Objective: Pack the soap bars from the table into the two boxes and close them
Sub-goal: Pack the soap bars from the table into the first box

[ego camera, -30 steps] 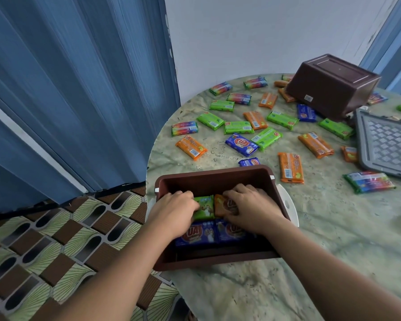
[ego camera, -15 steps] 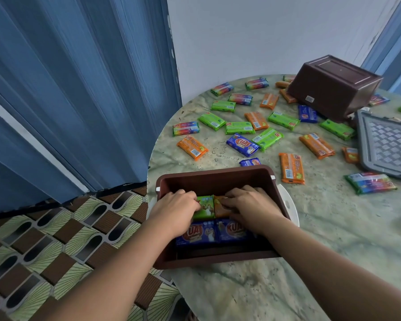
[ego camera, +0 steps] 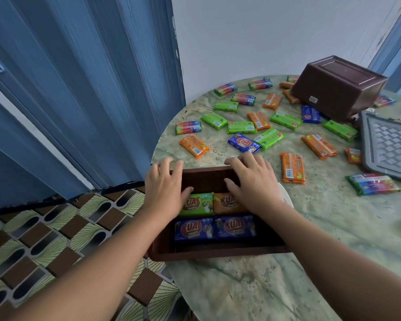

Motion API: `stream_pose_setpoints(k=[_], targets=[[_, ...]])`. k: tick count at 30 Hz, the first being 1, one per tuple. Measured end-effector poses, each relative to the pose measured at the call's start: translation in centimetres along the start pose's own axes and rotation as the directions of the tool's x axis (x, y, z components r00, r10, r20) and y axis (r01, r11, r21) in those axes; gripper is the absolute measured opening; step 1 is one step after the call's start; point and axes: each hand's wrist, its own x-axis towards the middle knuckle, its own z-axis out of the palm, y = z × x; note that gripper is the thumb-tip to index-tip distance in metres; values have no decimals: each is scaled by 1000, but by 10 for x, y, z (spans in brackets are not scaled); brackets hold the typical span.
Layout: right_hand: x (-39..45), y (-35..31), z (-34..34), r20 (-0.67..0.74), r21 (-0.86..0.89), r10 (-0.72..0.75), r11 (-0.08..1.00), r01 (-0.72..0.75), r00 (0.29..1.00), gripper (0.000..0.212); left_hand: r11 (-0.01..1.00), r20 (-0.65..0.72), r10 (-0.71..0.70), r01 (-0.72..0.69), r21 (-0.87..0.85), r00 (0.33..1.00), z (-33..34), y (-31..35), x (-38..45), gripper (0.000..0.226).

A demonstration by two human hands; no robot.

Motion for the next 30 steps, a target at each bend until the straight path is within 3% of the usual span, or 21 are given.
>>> stream_pose_setpoints(k=[2, 4, 10, 21, 30], targets=[[16, 1, -4, 201, -42, -9, 999, 18, 980, 52, 997, 155, -64, 69, -27, 986, 6, 0, 8, 65], [29, 3, -4, 339, -72, -12, 997, 39, 941, 44, 991, 205, -76, 96, -91, 976, 9, -2, 14, 49], [36, 8, 6, 299, -69, -6, 997, 28, 954, 24, 995, 195, 42, -24, -93, 980, 16, -17, 45, 39], [76, -11, 28, 204, -109, 229, 972, -210, 952, 23, 964, 226, 249, -219, -150, 942, 35, -51, 136, 42], [72, -16, 31, 167, -129, 313, 947, -294, 935, 27, 951, 196, 308, -291, -107, 931, 36, -48, 147, 46]])
